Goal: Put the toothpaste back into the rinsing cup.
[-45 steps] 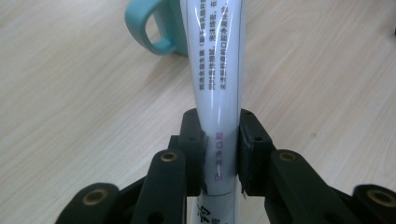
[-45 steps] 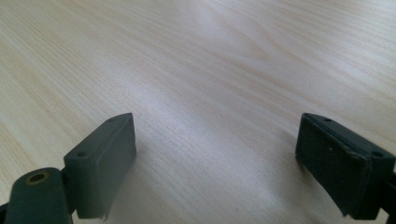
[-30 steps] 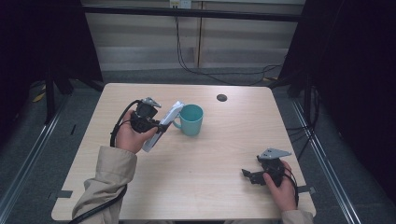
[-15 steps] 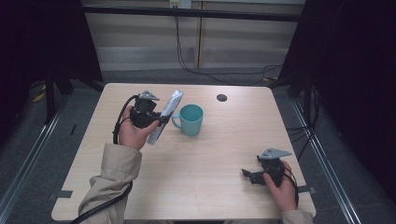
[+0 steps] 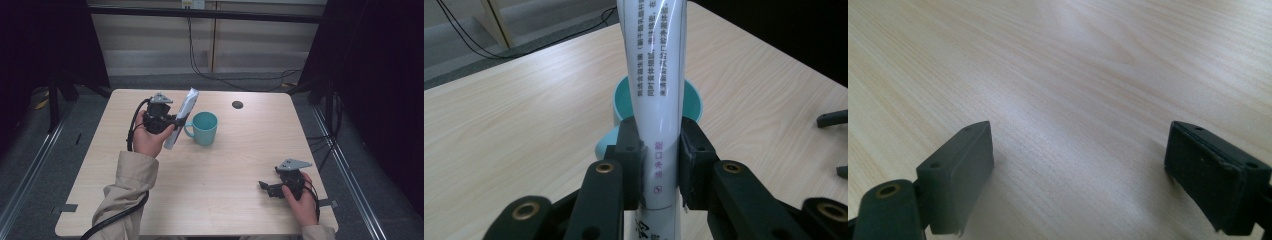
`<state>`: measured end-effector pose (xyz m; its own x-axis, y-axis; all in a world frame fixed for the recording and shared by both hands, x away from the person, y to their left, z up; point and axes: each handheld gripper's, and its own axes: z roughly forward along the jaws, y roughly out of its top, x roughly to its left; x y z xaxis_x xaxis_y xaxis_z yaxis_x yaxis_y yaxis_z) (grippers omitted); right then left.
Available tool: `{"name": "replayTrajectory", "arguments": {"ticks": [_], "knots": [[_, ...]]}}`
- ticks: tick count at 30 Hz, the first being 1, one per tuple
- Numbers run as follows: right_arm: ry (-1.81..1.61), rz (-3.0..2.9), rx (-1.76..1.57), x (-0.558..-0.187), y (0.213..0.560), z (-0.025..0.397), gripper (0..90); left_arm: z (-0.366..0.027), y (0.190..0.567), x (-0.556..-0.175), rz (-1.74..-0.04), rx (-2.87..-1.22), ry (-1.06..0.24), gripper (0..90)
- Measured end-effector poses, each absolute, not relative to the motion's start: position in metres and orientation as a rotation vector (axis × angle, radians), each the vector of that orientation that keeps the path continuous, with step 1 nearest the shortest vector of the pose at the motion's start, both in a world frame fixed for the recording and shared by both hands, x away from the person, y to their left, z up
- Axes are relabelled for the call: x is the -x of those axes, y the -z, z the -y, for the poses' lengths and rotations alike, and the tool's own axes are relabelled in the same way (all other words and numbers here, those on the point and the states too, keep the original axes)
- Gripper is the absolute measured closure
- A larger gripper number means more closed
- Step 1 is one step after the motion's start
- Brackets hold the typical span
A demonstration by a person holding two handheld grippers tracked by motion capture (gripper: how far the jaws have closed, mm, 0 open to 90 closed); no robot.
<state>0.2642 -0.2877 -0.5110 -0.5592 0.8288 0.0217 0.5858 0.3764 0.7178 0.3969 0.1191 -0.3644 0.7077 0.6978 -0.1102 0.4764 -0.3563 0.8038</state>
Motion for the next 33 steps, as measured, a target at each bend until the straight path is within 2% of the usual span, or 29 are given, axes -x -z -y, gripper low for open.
{"name": "replayTrajectory", "arguments": {"ticks": [33], "knots": [[-0.989, -2.299, -1.236, -0.264, 0.511, 0.288, 11.6, -0.084, 0.360, -0.412, -0.855, -1.892, -0.387, 74.7]]}}
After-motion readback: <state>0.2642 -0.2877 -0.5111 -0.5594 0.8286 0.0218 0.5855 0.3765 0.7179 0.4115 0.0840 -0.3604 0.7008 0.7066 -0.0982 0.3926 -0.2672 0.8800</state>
